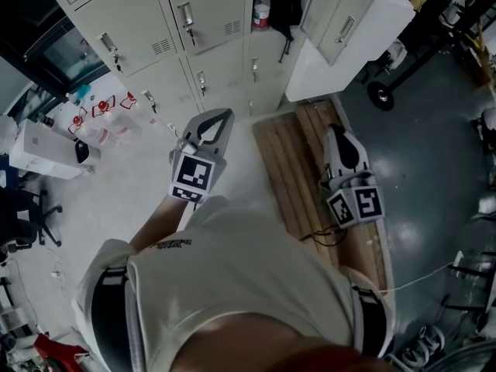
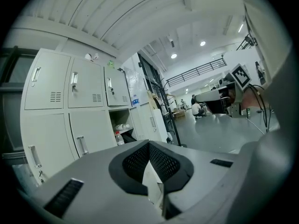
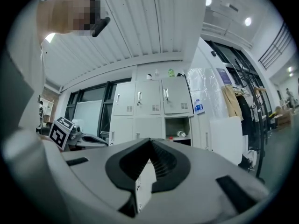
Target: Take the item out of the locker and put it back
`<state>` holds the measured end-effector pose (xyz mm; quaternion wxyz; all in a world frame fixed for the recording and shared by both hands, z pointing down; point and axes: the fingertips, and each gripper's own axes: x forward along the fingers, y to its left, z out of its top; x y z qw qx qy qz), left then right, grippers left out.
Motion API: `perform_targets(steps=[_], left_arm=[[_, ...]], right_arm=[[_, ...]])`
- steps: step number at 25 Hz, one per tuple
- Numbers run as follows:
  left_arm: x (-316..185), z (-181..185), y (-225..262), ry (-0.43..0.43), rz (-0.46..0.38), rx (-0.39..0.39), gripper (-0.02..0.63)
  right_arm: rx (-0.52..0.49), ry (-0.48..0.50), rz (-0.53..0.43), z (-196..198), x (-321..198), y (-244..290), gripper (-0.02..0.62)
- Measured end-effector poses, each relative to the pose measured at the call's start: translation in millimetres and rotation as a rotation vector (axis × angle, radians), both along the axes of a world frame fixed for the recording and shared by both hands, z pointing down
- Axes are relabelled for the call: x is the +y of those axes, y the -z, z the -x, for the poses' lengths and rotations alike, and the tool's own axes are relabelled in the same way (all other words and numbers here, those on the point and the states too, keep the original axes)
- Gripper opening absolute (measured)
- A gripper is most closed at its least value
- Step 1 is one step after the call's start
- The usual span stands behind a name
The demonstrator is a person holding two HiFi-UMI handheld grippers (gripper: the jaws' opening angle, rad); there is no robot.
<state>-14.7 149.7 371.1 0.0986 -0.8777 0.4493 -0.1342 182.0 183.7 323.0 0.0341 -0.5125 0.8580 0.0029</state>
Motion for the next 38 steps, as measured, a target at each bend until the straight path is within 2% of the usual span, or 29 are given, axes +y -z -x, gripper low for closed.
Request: perform_targets(steps=[4,14,21,27,38], left_arm=[[2.6,1.2,-4.6,0.011,-0.017,-0.029,0.012],[-32.8,12.4,1.3,0.029,-0.046,-0.022,0.012],[-90.5,6.4,-2.7,0.015,-0.009,0.042,0.012],[-150.0,20.9,0.3,0.013,0.002,0.063,0.012],[-272.9,41.7,26.1,-0.06,-0.041,0.098,0.012]], right_arm=[[-0.017,0.01,-0.009,-3.2,-7.9,-0.9,0.005],[-0.031,0.03,-0.053,16.2,-49.6,12.2,0.005],[-0.015,0.008,-0.037,21.9,-101.9,8.3,0.005],[-0.006,-0.004,0.005,35.8,-159.0,0.6,0.005],[-0.004,-0.066,0.0,65.0,-272.6,11.4,0.005]])
